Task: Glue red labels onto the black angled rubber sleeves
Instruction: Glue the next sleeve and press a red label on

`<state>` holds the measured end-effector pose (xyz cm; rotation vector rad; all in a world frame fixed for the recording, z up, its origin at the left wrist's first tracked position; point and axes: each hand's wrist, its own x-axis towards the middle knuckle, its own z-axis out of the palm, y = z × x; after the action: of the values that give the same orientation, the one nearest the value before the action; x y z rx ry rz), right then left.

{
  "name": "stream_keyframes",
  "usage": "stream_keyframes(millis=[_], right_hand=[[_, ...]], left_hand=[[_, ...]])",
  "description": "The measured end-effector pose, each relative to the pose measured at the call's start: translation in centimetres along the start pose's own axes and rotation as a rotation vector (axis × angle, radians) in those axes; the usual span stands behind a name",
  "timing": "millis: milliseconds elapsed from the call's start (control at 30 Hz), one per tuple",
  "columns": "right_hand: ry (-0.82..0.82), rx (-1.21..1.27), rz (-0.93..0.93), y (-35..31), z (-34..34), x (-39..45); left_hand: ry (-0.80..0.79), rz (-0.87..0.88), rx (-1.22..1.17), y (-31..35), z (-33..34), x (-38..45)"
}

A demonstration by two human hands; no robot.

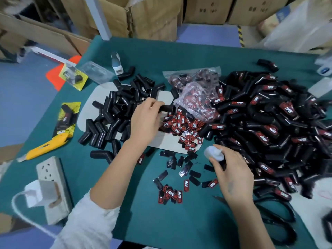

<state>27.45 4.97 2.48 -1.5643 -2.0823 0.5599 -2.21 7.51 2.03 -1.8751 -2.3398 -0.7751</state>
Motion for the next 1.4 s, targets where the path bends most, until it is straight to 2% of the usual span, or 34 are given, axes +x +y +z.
stream_keyframes(millis=[67,133,200,333,467,600,767,1033,1400], right_hand=[[-0.004,0.048,-0.016,0.4,0.0,0.0],[-0.020,0.083,-0.028,0.5,0.2,0.1],[-0.053,0.125,-0.024,0.5,0.5,0.2],[-0.082,0.318,-0.070,0.1,0.7,-0.5],[-0.137,0.420,-0.113,-0.3,0.6,-0.7],[-0.170,0.447,-0.119,-0.2,1.0,-0.8],[-0.191,0.493,-0.071,0.2,1.3,-0.7],[-0.158,0.582,-0.008,0.5,1.7,-0.6],[-0.141,0.473,-0.046,0.0,1.9,-0.5]], left_hand=[[0.103,0.038,-0.176,1.3,-1.3,-2.7],[0.122,0.082,-0.317,2.6,-2.5,-5.5],[0.046,0.083,-0.420,3.6,-3.3,-8.1],[-0.218,-0.134,-0.693,5.4,-3.4,-10.7],[-0.295,-0.117,-0.872,6.4,-3.0,-10.8],[-0.325,-0.203,-1.071,7.2,-3.2,-10.1],[-0.331,-0.271,-1.038,7.4,-2.3,-10.1],[-0.260,-0.231,-1.129,6.6,-2.0,-10.3],[-0.258,-0.258,-1.187,6.3,-1.9,-10.7]])
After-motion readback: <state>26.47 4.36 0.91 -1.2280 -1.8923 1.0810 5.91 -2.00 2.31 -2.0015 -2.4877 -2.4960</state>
